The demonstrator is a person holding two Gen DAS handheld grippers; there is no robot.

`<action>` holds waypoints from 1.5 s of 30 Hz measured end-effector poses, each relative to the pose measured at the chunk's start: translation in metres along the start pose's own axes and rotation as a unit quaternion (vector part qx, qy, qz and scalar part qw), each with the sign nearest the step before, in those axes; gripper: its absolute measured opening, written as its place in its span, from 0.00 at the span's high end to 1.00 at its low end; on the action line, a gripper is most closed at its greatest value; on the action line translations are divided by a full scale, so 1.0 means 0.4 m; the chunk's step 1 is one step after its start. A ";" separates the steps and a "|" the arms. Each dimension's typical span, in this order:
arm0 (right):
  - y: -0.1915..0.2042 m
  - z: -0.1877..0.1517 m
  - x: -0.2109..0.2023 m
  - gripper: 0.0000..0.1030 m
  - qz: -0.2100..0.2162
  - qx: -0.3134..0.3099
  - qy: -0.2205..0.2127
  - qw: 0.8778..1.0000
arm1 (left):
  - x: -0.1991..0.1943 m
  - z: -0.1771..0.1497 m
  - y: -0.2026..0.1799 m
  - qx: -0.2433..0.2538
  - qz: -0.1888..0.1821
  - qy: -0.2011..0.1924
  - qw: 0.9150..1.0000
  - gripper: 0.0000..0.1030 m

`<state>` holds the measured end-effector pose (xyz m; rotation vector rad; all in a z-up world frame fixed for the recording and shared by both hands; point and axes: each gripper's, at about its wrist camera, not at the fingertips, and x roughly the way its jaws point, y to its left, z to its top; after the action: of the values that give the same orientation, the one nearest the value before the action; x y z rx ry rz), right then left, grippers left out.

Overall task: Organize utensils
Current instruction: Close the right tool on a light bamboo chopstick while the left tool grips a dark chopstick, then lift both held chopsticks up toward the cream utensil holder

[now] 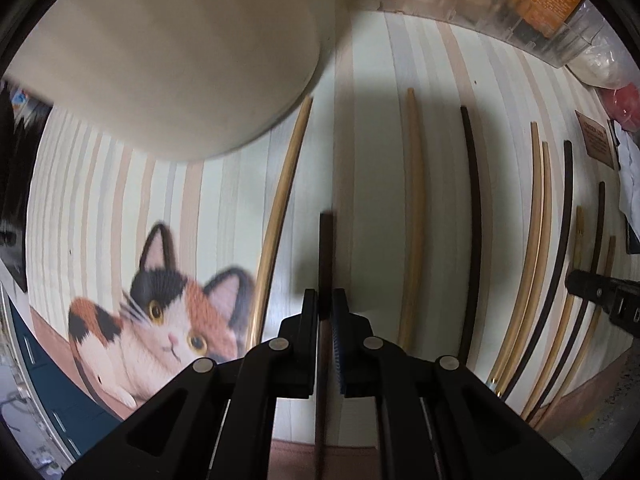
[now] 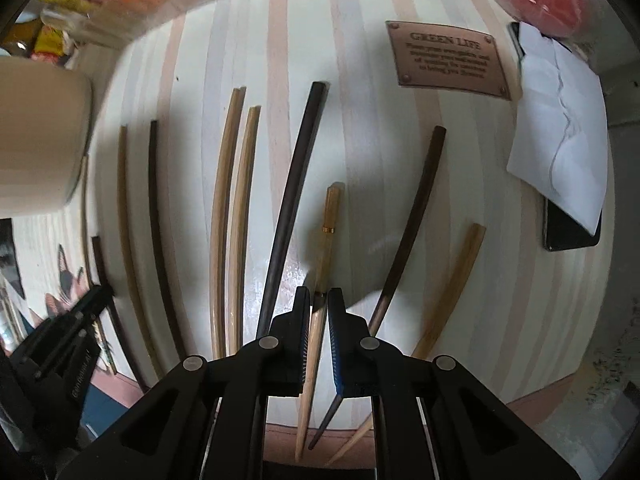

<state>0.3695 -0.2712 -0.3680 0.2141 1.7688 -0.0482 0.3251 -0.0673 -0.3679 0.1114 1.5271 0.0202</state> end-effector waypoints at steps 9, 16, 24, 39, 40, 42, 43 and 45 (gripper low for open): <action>0.109 -0.046 0.004 0.93 -0.048 -0.033 -0.045 0.997 | -0.033 0.000 -0.054 0.005 0.011 -0.033 0.999 0.96; 0.075 -0.166 -0.046 0.94 0.002 -0.014 -0.101 0.995 | -0.153 0.012 0.022 -0.017 0.003 -0.080 0.997 0.96; 0.028 -0.225 -0.192 0.94 0.059 -0.002 -0.184 0.981 | -0.328 -0.066 0.101 -0.039 -0.012 -0.140 0.989 0.96; 0.091 -0.155 -0.445 0.94 0.113 -0.043 -0.321 0.939 | -0.618 -0.010 0.162 -0.074 -0.031 -0.269 0.960 0.97; 0.101 -0.152 -0.457 0.94 0.112 -0.047 -0.326 0.937 | -0.632 -0.005 0.166 -0.077 -0.030 -0.279 0.957 0.97; 0.116 -0.146 -0.486 0.94 0.116 -0.053 -0.339 0.932 | -0.649 0.009 0.166 -0.080 -0.031 -0.294 0.952 0.97; 0.121 -0.142 -0.493 0.94 0.118 -0.055 -0.342 0.931 | -0.649 0.032 0.160 -0.084 -0.031 -0.303 0.949 0.97; 0.131 -0.137 -0.527 0.94 0.124 -0.058 -0.352 0.926 | -0.665 0.045 0.158 -0.086 -0.036 -0.313 0.945 0.97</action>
<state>0.3661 -0.2364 -0.1468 0.2897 1.0131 0.1482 0.3347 -0.0277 -0.0971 -0.0751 0.8870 0.0555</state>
